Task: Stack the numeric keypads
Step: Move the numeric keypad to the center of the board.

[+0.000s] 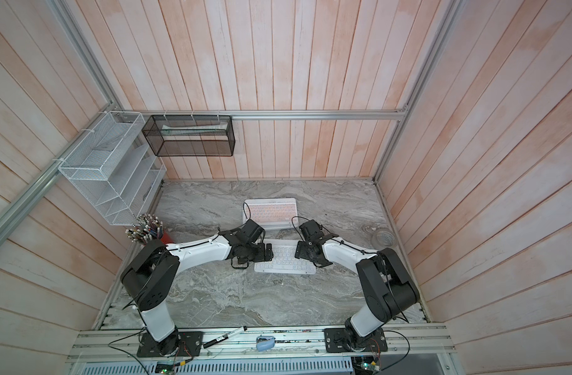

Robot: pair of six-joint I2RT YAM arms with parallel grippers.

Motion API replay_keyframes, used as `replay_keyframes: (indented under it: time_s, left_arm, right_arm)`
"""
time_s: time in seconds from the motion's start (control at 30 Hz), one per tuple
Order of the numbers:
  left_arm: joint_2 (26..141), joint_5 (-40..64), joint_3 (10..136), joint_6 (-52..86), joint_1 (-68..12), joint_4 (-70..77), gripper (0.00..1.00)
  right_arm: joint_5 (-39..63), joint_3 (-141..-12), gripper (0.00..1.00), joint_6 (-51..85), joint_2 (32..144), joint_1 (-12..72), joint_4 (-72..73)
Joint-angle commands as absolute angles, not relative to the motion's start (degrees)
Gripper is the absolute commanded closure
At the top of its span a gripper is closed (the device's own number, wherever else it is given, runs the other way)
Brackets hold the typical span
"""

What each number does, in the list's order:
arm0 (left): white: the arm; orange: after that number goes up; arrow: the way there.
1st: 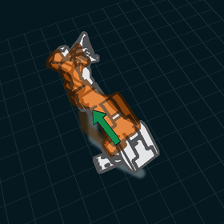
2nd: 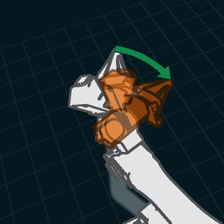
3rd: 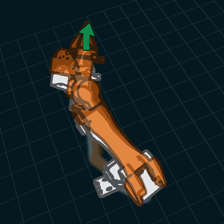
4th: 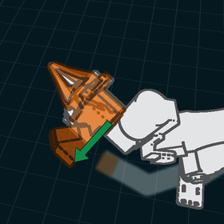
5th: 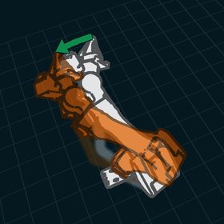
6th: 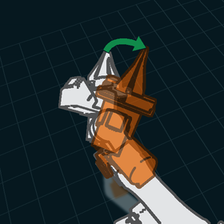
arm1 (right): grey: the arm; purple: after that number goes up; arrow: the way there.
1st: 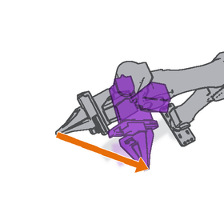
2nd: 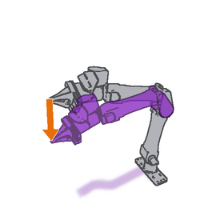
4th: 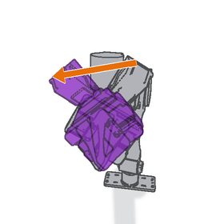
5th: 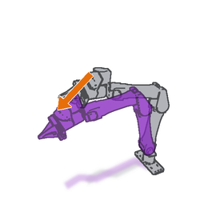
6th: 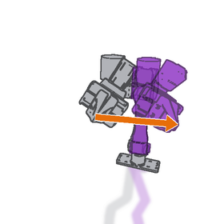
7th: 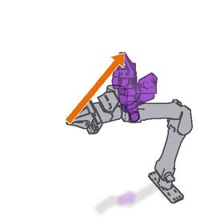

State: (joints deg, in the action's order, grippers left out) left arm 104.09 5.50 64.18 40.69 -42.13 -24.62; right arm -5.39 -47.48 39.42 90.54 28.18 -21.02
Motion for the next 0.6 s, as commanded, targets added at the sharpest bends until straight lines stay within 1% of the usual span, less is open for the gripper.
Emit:
replay_keyframes:
  time_s: [0.0,0.57]
  left_arm:
    - [103.1,4.7,63.1,39.9,-42.3,-25.6,0.00]
    - [103.7,4.8,65.8,39.4,-42.5,-26.9,0.00]
  right_arm:
    - [-5.4,-47.5,0.13,39.6,91.6,27.9,-21.3]
    - [-3.0,-47.6,0.14,39.6,92.1,28.7,-20.2]
